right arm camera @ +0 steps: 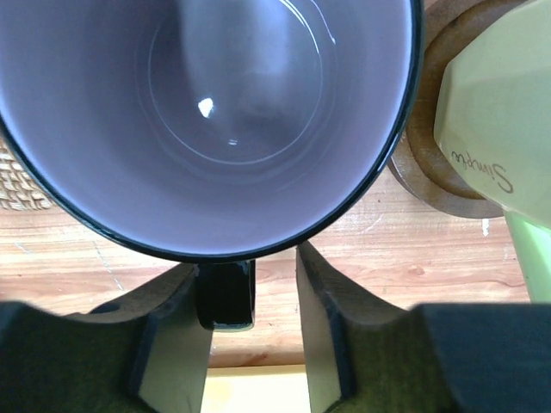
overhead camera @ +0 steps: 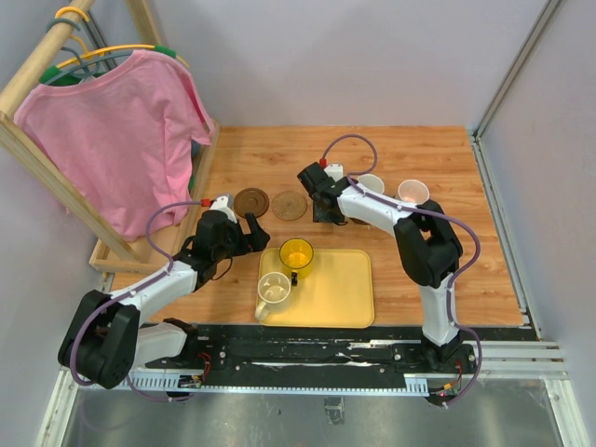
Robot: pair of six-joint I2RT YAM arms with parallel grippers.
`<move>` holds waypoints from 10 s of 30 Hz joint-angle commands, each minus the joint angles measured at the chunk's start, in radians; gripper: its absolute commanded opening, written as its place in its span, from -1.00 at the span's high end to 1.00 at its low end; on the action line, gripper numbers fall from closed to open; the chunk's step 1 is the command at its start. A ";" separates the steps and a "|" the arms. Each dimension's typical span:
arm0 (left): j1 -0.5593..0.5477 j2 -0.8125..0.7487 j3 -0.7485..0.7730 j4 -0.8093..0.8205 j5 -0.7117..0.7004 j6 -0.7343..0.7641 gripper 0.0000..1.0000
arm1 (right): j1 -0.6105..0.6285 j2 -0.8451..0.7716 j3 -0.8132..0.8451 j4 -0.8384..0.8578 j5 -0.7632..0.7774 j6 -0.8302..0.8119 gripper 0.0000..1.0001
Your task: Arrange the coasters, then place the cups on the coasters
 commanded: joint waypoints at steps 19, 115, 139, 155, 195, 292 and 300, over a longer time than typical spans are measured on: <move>-0.008 -0.097 -0.009 0.014 0.040 0.040 -0.99 | 0.067 -0.295 -0.113 0.006 0.025 -0.049 -0.48; -0.376 0.082 0.246 -0.170 -0.086 0.225 0.99 | 0.067 -0.709 -0.490 0.190 0.052 -0.074 -0.89; -0.353 0.111 0.399 -0.166 -0.267 0.175 0.99 | 0.044 -0.699 -0.718 0.166 0.048 -0.023 -0.22; -0.186 0.268 0.506 -0.132 -0.230 0.097 0.99 | 0.016 -0.633 -0.812 0.219 -0.037 0.006 0.25; -0.129 0.467 0.583 -0.060 -0.147 0.038 0.99 | 0.059 -0.675 -0.928 0.082 -0.090 0.048 0.99; -0.171 0.491 0.500 -0.028 -0.019 -0.013 -0.83 | 0.064 -0.646 -0.939 0.117 -0.104 0.067 0.99; -0.178 0.495 0.501 -0.030 -0.018 -0.017 -0.82 | 0.063 -0.644 -0.940 0.120 -0.106 0.069 0.99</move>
